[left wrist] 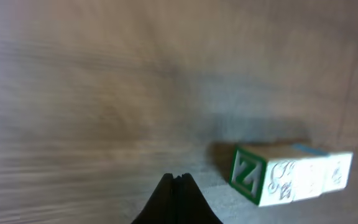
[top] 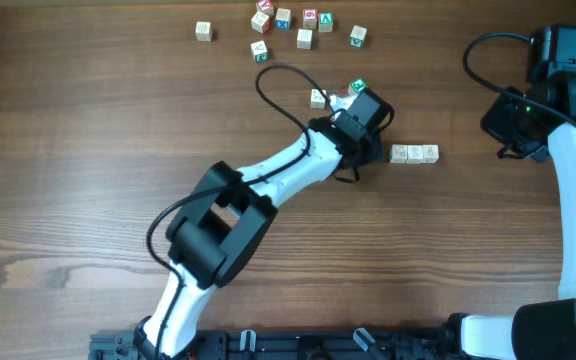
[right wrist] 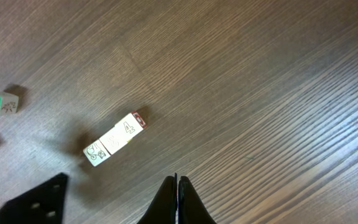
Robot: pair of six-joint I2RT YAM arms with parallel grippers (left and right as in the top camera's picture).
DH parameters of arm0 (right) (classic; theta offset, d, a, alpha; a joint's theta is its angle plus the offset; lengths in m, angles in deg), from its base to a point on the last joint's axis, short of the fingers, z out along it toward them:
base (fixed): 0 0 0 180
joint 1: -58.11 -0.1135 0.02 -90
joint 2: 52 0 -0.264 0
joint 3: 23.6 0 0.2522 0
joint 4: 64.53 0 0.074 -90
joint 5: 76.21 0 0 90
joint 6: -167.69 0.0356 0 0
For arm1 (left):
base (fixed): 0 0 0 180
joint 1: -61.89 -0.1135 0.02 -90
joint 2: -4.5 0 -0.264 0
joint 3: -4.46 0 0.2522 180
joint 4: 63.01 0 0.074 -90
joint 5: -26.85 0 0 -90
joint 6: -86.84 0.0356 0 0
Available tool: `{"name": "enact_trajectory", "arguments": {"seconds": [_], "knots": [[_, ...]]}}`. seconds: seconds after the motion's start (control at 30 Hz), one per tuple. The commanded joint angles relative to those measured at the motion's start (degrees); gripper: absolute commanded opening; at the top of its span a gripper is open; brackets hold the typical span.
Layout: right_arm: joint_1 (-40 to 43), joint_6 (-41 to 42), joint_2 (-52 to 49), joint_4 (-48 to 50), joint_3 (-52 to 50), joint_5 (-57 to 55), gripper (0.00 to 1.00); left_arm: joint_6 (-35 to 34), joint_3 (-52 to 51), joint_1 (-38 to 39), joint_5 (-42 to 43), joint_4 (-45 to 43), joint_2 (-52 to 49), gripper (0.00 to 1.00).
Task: Form a horizontal line
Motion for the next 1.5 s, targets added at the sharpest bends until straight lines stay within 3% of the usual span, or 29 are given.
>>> {"name": "enact_trajectory", "arguments": {"seconds": [0.0,0.33,1.47], "knots": [[0.04,0.68,-0.74,-0.07,-0.44,0.74,0.04,-1.81,-0.17,0.17,6.93,-1.29,-1.9,0.04],[0.04,0.7,-0.74,-0.33,-0.42,0.92,0.05,-3.98,-0.17,-0.11,9.25,-5.97,-4.07,0.04],[0.04,0.72,-0.74,-0.5,-0.44,0.92,0.05,-4.33,-0.17,0.22,12.07,-8.7,-4.07,0.04]]}}
